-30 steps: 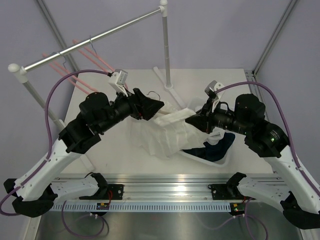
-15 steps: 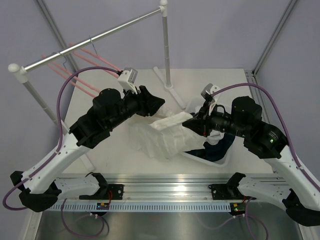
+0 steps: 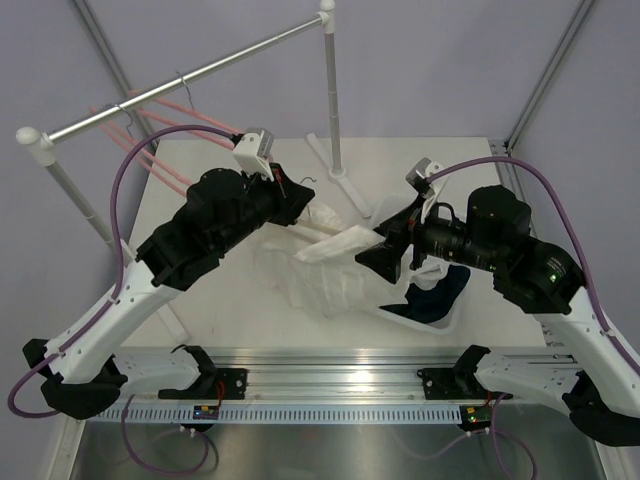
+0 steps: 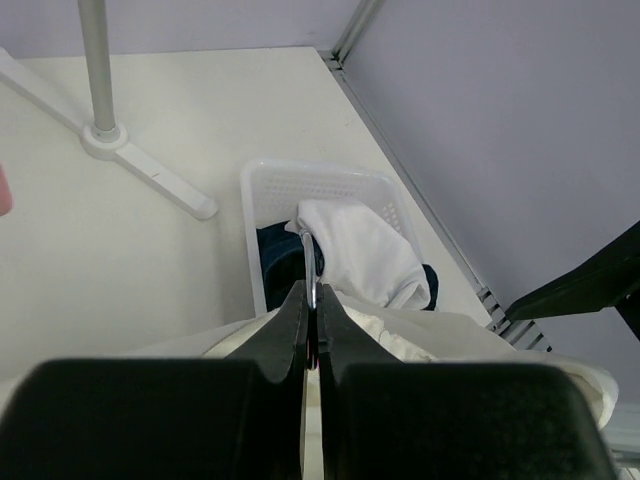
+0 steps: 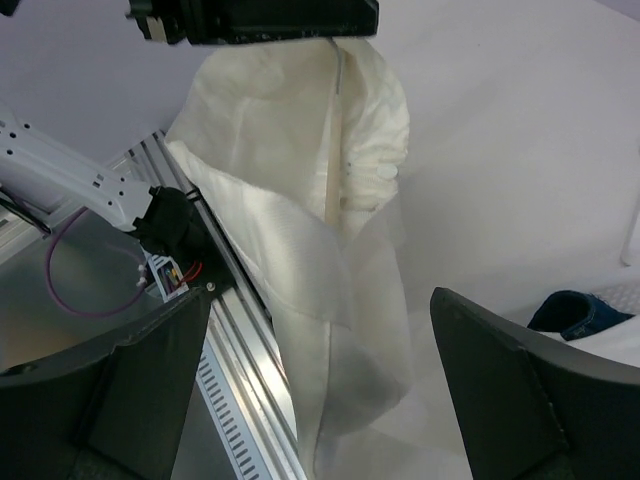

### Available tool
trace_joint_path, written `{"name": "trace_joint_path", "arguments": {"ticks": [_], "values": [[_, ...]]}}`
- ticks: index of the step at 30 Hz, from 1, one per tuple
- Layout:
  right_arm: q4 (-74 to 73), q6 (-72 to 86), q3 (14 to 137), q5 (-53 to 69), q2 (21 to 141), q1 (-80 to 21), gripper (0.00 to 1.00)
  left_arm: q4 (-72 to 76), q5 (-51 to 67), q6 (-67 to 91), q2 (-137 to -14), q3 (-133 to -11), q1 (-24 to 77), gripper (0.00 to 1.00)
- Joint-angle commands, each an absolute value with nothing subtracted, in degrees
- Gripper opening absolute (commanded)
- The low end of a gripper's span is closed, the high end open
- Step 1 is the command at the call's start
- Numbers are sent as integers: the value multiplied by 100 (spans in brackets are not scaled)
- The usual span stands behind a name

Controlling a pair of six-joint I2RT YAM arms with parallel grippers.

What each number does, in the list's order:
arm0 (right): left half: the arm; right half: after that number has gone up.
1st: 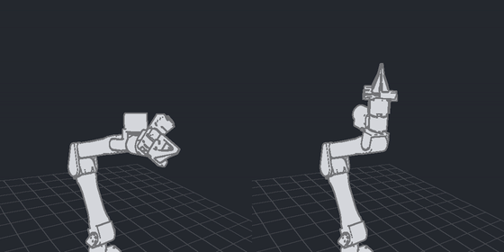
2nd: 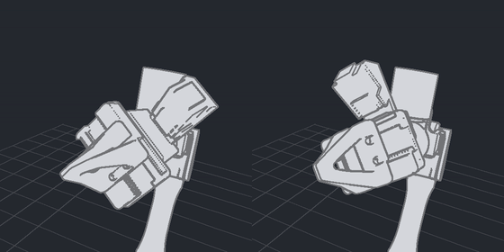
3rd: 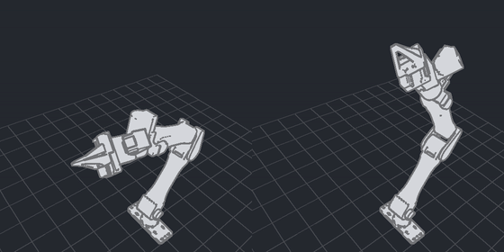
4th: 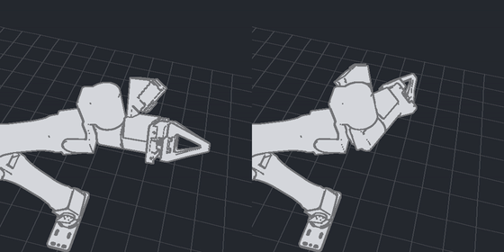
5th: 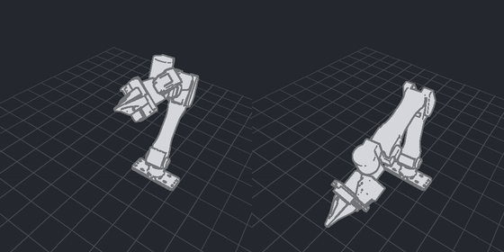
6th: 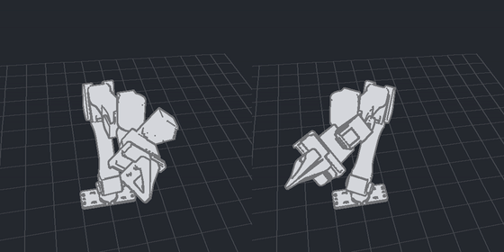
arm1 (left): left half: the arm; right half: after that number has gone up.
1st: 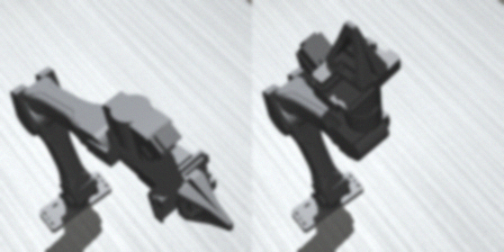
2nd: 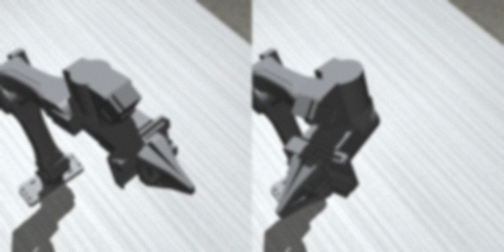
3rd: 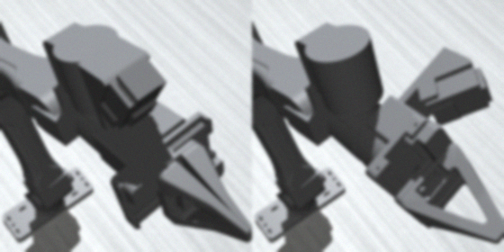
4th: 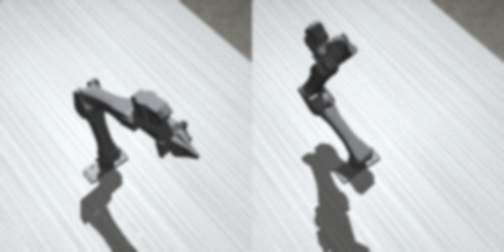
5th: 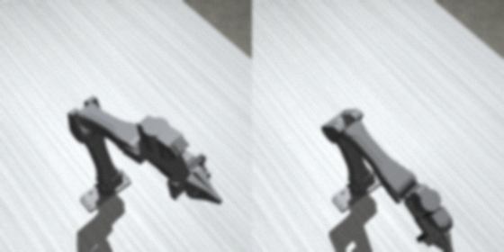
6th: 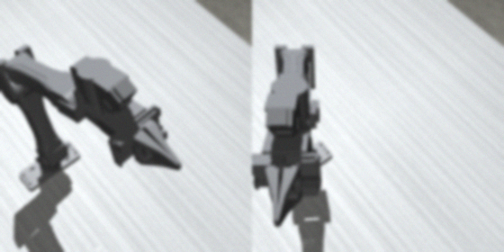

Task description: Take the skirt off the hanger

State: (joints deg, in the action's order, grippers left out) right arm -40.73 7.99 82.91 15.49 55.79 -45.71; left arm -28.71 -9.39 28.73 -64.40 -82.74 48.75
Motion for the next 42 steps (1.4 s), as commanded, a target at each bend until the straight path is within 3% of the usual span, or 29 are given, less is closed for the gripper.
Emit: {"name": "trace_joint_path", "arguments": {"ticks": [1, 14, 18, 22, 23, 25, 26, 27, 33, 42], "values": [[-4622, 625, 8394, 1450, 5573, -4632, 99, -2619, -1169, 2733, -6381, -8850, 4887, 0], [-4685, 325, 7559, 1880, 4852, -4632, 99, -2760, -1178, 2672, -6434, -9184, 4896, 0], [-4807, 273, 7506, 1890, 4737, -4632, 90, -2804, -1213, 2628, -6372, -9202, 4887, 0], [-5141, 237, 7602, 1898, 4764, -4632, 67, -2856, -1239, 2610, -6355, -9185, 4895, 0], [-5168, 237, 7603, 1907, 4755, -4632, 55, -2856, -1231, 2610, -6346, -9158, 4887, 0], [-5168, 220, 7541, 1907, 4676, -4632, 42, -2813, -1239, 2619, -6319, -9106, 4887, 0], [-5159, 228, 7524, 1855, 4667, -4632, 31, -2804, -1239, 2628, -6285, -9088, 4887, 0], [-5142, 263, 7506, 1802, 4658, -4632, 1, -2795, -1239, 2637, -6284, -9062, 4887, 0], [-5457, 465, 7707, 1346, 4632, -4632, 0, -2777, -1476, 2532, -6275, -9035, 4895, 0], [-6520, 1194, 7980, 123, 3465, -4632, 0, -2339, -2784, 2171, -6179, -8746, 4887, 0]]}}
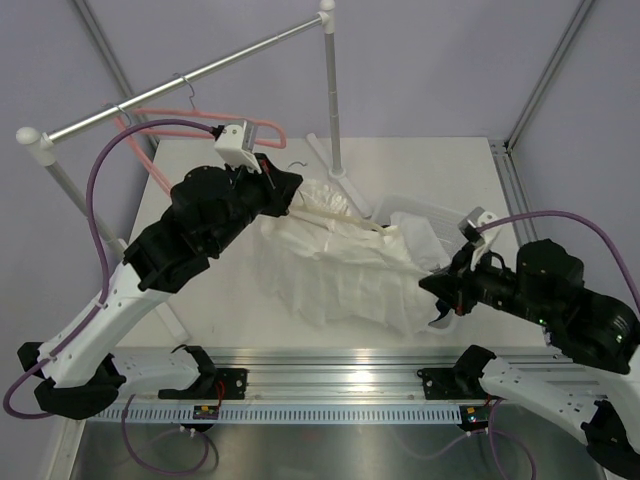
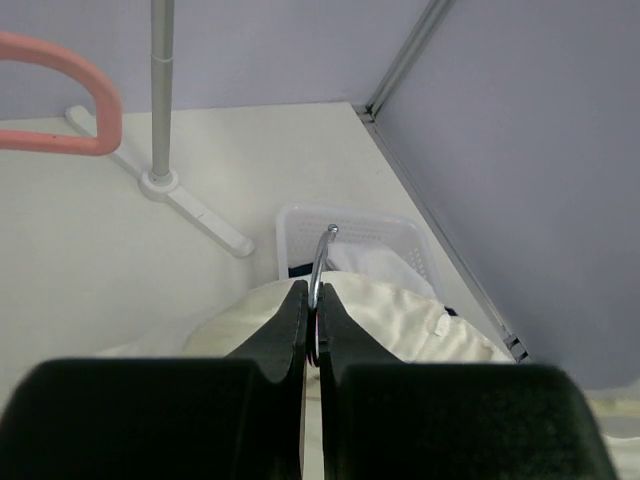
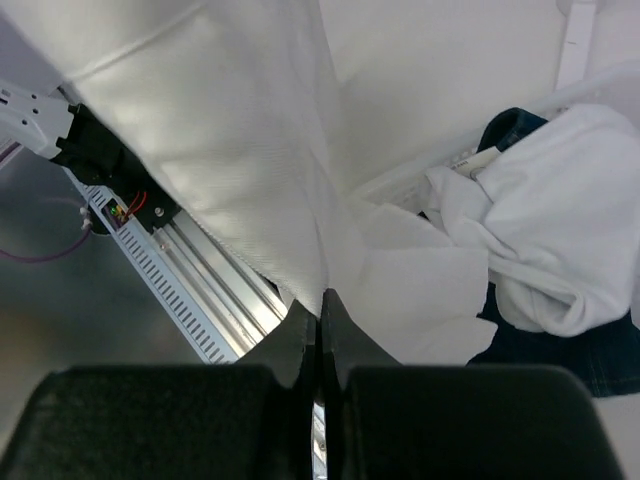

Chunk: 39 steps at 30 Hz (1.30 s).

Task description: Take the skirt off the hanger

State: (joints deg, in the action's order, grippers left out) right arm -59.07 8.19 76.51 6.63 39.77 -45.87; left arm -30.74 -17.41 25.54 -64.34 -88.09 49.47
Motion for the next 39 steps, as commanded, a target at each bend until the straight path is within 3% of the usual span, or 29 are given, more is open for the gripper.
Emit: {"name": "trace_joint_path", "arguments": {"ticks": [1, 7, 11, 19, 26, 31, 39], "values": [[-6582, 1265, 7963, 62, 3350, -4632, 0, -2303, -2864, 2162, -6179, -8728, 4887, 0], [-6944, 1573, 7586, -211, 2831, -4632, 0, -2162, -2611, 2495, -6275, -8877, 4895, 0], [-6444, 1652, 7331, -18, 2909, -4632, 0, -2093, -1674, 2979, -6249, -8974, 4896, 0], [-4414, 1477, 7356, -341, 4524, -4632, 0, -1653, 341, 4322, -5986, -8825, 4896, 0], [-3675, 493, 9101, -2012, 6500, -4213, 0, -1985, 862, 4685, -5274, -8903, 4896, 0], [-3691, 317, 10527, -1310, 7320, -3016, 0, -2504, 659, 4597, -4739, -9316, 4895, 0], [-4113, 79, 12892, -1046, 8279, -2725, 0, -2733, 695, 4518, -4535, -9747, 4887, 0]]}}
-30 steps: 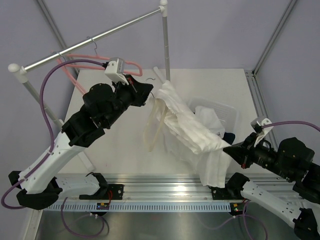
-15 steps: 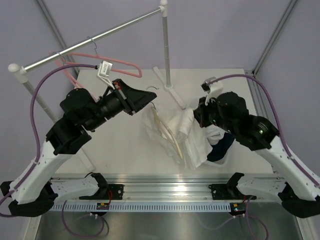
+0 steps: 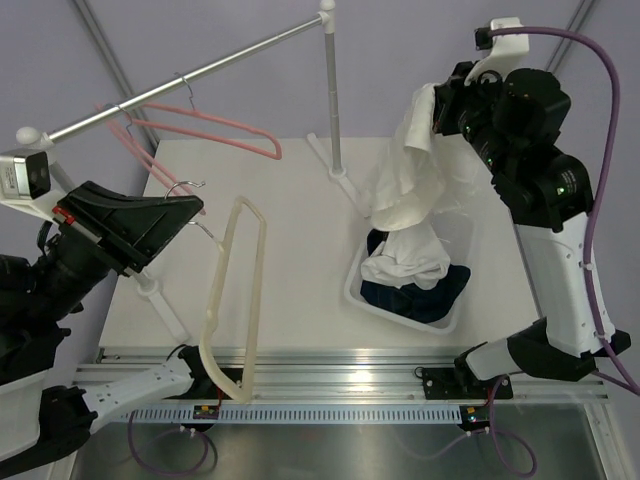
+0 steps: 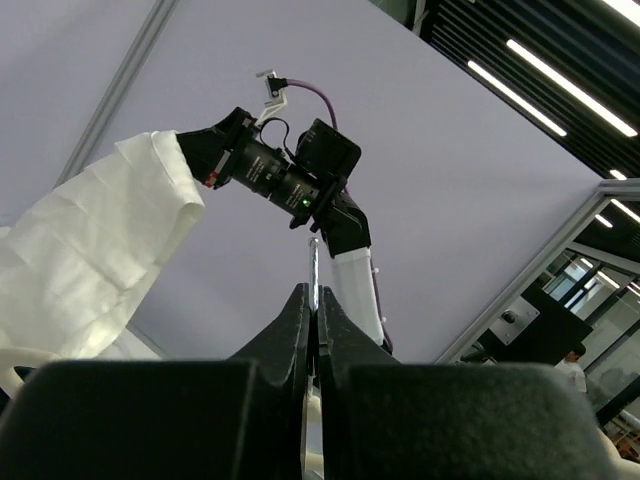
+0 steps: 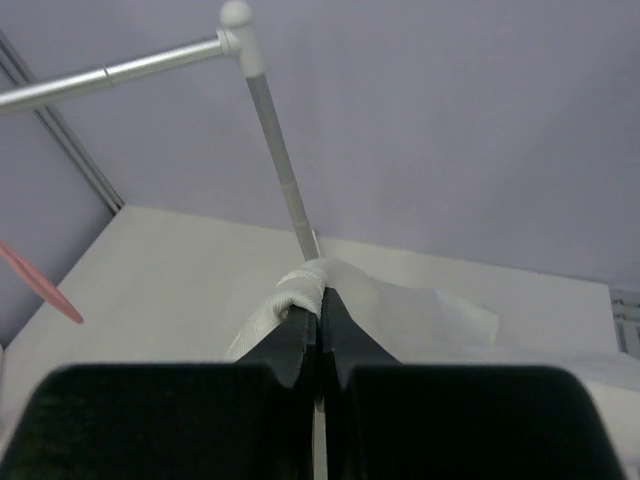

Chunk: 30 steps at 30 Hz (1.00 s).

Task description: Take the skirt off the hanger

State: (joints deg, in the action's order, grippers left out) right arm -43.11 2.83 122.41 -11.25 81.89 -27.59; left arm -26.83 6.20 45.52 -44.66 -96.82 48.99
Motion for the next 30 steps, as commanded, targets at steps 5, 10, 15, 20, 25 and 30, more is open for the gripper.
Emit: {"name": "trace_joint_path", "arguments": {"ticks": [5, 10, 15, 20, 25, 30], "values": [[-4254, -272, 14150, -1002, 8578, -2716, 0, -2777, 413, 4386, -4403, -9317, 4887, 0], [-4262, -711, 14361, -1142, 8569, -2663, 0, -2751, 395, 4324, -4456, -9062, 4895, 0], [-4219, -756, 14142, -1082, 8280, -2496, 0, -2707, 457, 4324, -4535, -8868, 4887, 0], [-4394, -765, 14133, -1107, 8122, -2487, 0, -2532, 545, 4386, -4544, -8666, 4895, 0], [-4062, -756, 13467, -1327, 7604, -2496, 0, -2470, 571, 4439, -4526, -8534, 4887, 0], [-4376, -800, 13842, -1485, 7559, -2487, 0, -2487, 563, 4456, -4526, -8534, 4887, 0]]}}
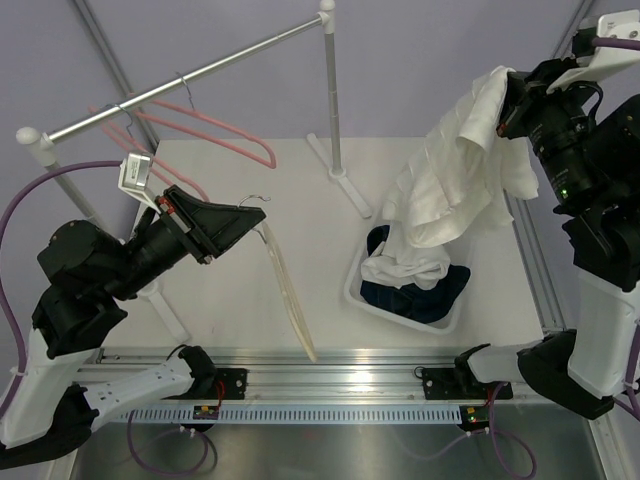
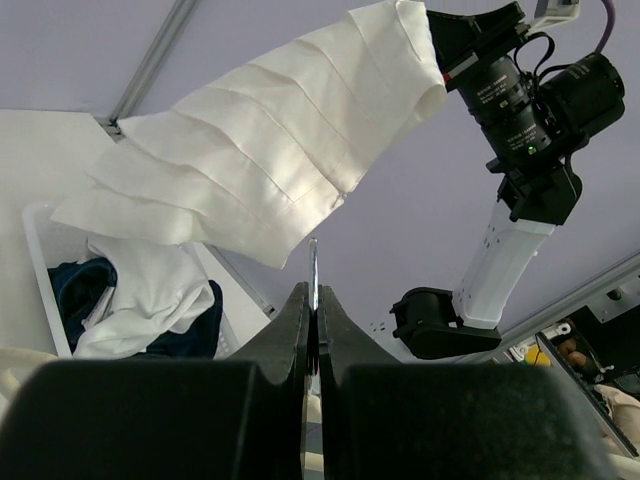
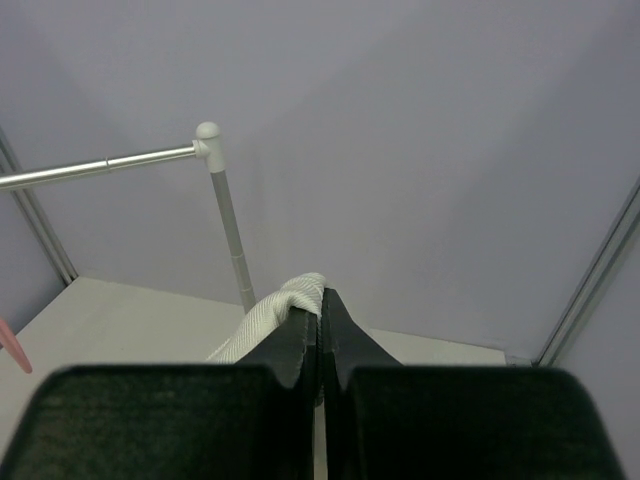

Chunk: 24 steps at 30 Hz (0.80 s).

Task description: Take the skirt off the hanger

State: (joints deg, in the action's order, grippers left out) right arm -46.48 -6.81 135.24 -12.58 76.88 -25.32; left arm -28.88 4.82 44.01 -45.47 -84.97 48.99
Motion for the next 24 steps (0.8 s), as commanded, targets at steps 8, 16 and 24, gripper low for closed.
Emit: {"name": "trace_joint_path", "arguments": {"ticks": [8, 16, 24], "values": [[-4499, -659, 13359, -1345, 7031, -2496, 0, -2382, 589, 4535, -4491, -8341, 4895, 0], [-4571, -431, 12833, -1073, 6733, -2487, 0, -2268, 624, 4605, -4491, -8200, 4887, 0], [-4140, -36, 11051, -888, 6285, -2487, 0, -2206, 650, 4658, -4447, -8095, 4895, 0]]}}
